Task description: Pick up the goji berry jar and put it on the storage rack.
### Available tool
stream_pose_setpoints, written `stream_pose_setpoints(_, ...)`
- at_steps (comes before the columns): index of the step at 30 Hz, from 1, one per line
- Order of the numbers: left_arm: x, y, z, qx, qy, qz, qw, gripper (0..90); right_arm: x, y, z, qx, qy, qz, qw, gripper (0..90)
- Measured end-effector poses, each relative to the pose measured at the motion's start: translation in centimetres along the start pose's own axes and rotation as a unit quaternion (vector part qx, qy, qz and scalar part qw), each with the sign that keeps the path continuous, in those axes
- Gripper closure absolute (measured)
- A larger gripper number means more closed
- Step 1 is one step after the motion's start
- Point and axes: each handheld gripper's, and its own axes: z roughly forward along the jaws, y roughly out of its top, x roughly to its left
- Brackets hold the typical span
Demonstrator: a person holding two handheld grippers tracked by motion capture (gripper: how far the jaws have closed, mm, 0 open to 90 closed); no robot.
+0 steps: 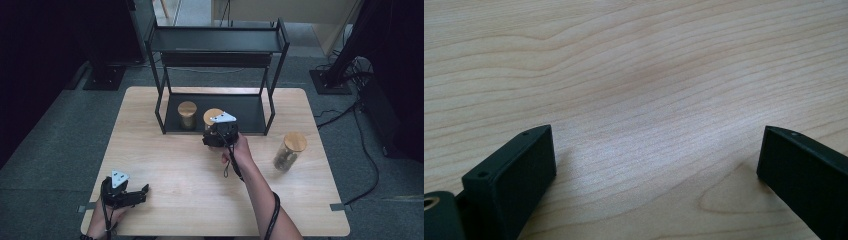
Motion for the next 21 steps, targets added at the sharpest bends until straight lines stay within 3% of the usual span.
stream_pose_setpoints(21, 0.0, 0.0, 0.0, 0.0, 0.0, 0.0, 1.0, 2.5, -0.1, 2.8, 0.8, -0.001, -0.005, -0.006, 1.0, 25.0)
